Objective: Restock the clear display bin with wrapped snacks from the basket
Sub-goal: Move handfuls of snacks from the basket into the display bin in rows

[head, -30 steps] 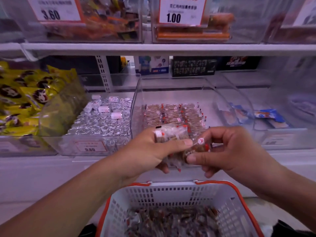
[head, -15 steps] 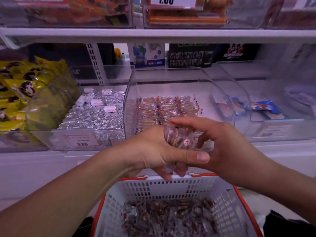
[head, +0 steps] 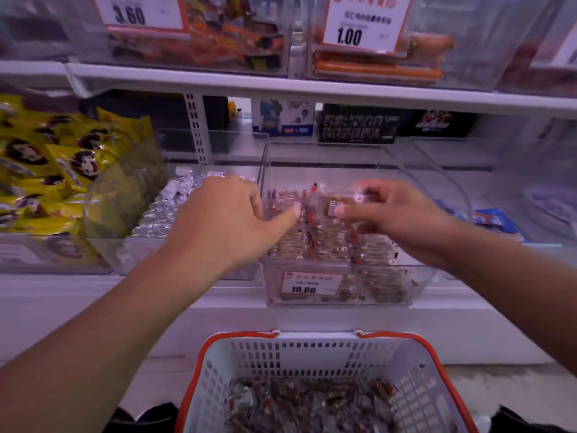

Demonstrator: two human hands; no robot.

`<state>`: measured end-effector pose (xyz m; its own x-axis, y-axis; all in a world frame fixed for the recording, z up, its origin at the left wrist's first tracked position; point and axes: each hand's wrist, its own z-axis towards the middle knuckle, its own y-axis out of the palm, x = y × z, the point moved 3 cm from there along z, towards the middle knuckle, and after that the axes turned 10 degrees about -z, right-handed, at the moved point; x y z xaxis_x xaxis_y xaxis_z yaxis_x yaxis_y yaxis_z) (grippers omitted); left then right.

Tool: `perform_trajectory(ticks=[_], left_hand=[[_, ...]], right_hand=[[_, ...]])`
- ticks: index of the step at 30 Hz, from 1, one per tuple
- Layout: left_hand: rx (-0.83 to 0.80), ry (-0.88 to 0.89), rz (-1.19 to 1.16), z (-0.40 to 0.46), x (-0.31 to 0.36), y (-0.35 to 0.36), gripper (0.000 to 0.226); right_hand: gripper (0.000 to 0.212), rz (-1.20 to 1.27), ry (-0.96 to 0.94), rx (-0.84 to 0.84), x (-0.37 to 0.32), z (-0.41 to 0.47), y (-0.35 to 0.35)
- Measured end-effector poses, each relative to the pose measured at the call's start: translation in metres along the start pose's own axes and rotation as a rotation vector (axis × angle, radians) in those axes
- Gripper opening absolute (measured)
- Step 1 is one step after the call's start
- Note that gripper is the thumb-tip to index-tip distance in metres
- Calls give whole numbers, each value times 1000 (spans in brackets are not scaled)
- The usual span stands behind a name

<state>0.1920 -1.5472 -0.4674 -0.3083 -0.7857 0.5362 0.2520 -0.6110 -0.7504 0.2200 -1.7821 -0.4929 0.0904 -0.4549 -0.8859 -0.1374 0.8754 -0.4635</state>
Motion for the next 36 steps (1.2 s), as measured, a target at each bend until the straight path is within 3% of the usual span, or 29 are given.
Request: perform_trajectory(ticks=[2, 6, 11, 16, 19, 25, 29, 33, 36], left_hand=[[-131, -35, 146, -1, -9, 10, 69], [-198, -38, 179, 2, -21, 22, 41], [-293, -28, 77, 11, -29, 30, 34], [-346, -12, 8, 11, -33, 30, 31], [-322, 18, 22, 8, -33, 31, 33], [-317, 3, 0, 8, -34, 34, 32], [-283, 15, 49, 9, -36, 33, 36], [-105, 49, 156, 7, -30, 23, 45], [62, 139, 39, 4, -18, 6, 38]], right_hand=[[34, -136, 75, 49, 4, 44, 6], [36, -247, 144, 109, 17, 119, 32], [47, -442, 83, 120, 29, 173, 57], [64, -825, -96, 242, 29, 175, 54], [74, -855, -89, 281, 26, 171, 48], [51, -656, 45, 338, 32, 167, 46], [58, -616, 86, 327, 31, 164, 49], [76, -746, 103, 223, 11, 153, 43], [59, -884, 20, 213, -22, 119, 31]])
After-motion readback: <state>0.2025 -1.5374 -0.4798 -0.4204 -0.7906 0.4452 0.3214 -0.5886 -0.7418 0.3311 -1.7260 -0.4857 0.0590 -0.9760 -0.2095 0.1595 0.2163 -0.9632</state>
